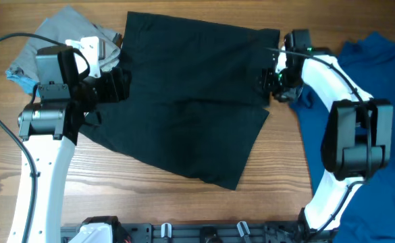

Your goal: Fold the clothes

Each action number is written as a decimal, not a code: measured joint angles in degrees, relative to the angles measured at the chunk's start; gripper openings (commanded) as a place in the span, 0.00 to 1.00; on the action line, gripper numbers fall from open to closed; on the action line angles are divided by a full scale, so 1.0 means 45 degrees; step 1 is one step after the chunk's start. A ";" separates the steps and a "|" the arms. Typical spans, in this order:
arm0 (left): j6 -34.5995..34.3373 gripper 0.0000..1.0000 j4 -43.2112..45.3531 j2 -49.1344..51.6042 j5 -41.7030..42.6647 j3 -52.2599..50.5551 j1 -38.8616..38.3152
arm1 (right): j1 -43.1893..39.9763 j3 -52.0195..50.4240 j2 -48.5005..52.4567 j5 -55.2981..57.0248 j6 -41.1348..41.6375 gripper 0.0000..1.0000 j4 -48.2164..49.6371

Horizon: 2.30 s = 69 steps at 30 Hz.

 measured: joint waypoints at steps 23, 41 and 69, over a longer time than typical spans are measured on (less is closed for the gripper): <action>0.0039 0.69 -0.2050 0.2064 -0.2647 0.0000 0.0000 | -0.1875 -0.0359 0.0034 -0.2113 -0.0199 0.60 0.4235; 0.0044 0.58 0.1651 0.6261 -0.2297 -0.1078 0.0000 | -0.1331 -0.2744 -0.3138 -0.1287 -0.1044 0.55 -0.3104; 0.0452 0.45 0.1069 0.6674 -0.0476 -0.1083 0.0675 | -0.1331 -0.5095 -0.3152 -0.2778 -0.1413 0.54 0.0651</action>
